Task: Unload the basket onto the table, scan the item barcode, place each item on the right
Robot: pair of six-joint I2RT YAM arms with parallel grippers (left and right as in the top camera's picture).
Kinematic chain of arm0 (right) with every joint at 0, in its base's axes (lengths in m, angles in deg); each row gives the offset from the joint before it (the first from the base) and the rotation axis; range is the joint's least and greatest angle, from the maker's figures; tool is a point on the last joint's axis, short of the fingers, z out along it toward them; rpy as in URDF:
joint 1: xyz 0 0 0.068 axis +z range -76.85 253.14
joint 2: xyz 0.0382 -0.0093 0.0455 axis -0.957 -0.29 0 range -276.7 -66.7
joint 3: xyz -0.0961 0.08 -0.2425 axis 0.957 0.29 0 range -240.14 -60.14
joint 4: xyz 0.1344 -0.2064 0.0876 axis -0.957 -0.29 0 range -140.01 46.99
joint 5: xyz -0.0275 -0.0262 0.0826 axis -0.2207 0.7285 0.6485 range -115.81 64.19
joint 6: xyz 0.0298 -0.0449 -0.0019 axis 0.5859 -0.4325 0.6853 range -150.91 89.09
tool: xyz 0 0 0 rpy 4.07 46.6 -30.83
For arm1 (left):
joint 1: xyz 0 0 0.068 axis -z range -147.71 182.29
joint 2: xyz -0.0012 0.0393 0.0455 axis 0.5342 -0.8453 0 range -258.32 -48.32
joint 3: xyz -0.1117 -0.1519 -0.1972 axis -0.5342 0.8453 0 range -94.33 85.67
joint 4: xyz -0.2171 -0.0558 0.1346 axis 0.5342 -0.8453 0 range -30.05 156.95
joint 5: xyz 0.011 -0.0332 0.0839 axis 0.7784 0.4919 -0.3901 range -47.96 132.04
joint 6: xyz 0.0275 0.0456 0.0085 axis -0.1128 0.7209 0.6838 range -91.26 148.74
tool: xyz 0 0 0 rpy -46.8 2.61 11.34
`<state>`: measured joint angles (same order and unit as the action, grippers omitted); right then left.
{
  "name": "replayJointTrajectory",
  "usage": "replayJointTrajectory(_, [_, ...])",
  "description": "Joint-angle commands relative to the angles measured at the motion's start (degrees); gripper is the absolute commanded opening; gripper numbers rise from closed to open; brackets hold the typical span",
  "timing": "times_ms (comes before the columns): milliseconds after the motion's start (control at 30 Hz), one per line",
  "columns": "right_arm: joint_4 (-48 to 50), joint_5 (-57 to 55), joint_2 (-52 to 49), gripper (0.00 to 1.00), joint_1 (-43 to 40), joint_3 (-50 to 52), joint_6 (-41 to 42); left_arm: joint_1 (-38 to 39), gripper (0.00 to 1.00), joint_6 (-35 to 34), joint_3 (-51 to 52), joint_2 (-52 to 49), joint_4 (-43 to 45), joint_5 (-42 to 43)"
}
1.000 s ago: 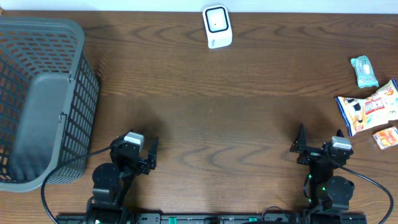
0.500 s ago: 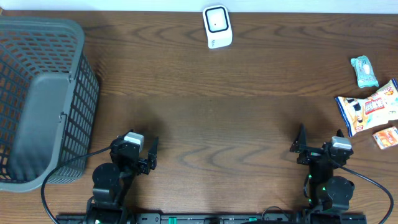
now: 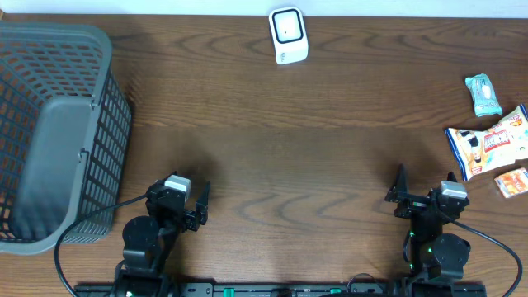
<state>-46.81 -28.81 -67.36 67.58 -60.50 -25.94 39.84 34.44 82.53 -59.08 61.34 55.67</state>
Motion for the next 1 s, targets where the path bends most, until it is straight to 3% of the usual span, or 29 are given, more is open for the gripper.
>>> replayJointTrajectory(0, [-0.22,-0.09,0.33,0.99,-0.39,0.07,0.11,-0.13,0.77,-0.90,1.05,0.83,-1.42,0.92])
replayJointTrajectory(167, [-0.22,-0.09,0.33,0.99,-0.39,0.07,0.11,-0.15,0.77,-0.87,1.05,4.50,-1.44,0.90])
replayJointTrajectory(233, [-0.22,-0.09,0.33,0.99,-0.39,0.07,0.11,-0.72,0.77,-0.87,1.05,10.38,-1.62,0.61])
replayJointTrajectory(600, [-0.22,-0.09,0.33,0.99,-0.39,0.07,0.11,-2.51,0.77,-0.90,1.05,10.69,-1.99,-4.83])
replayJointTrajectory(967, [-0.22,-0.09,0.33,0.99,-0.39,0.07,0.11,-2.51,0.77,-6.49,1.09,10.69,-2.29,-9.62])
